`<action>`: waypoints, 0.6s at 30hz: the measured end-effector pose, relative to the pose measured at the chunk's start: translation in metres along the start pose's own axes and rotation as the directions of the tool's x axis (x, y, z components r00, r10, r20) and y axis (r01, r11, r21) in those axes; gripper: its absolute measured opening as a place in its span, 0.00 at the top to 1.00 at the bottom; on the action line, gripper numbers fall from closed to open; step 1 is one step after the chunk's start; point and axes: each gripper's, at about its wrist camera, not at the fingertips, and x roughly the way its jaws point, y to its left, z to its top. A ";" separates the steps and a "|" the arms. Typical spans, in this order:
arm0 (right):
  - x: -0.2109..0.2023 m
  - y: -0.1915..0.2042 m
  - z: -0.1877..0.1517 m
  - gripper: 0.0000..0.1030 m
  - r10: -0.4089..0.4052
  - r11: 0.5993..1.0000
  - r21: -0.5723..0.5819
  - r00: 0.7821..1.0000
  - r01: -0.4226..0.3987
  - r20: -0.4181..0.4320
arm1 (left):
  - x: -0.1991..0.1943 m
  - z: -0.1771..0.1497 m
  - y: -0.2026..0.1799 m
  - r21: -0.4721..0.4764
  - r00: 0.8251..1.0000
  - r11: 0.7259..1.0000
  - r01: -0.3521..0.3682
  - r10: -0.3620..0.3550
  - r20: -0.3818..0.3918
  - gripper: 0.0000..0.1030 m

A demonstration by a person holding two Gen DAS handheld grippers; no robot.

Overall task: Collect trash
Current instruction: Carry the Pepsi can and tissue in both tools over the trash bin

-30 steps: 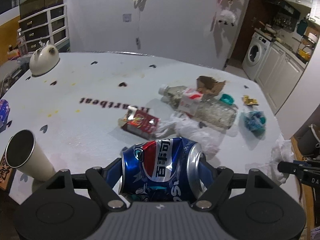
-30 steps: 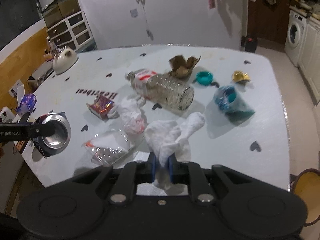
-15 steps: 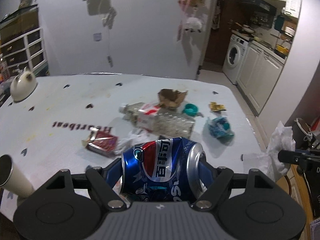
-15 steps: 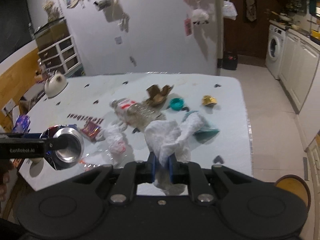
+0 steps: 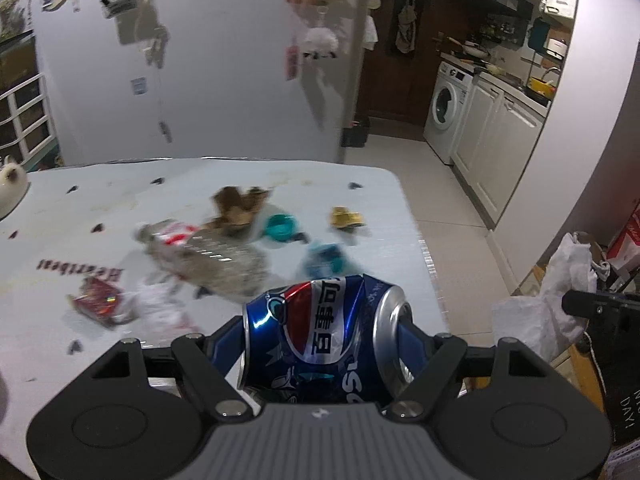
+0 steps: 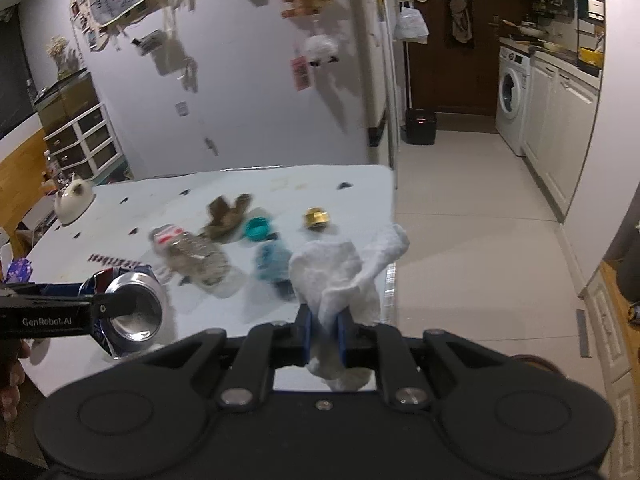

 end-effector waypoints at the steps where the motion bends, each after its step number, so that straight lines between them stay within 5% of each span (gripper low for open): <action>1: -0.002 -0.013 0.002 0.87 0.000 1.000 0.001 1.000 0.000 0.001 | 0.003 0.001 -0.013 0.000 1.000 1.000 0.003 -0.003 -0.002 0.24; 18: -0.020 -0.213 0.013 0.87 -0.063 0.997 0.047 0.998 0.064 -0.030 | 0.065 0.019 -0.215 0.071 0.997 0.994 0.078 -0.076 -0.035 0.24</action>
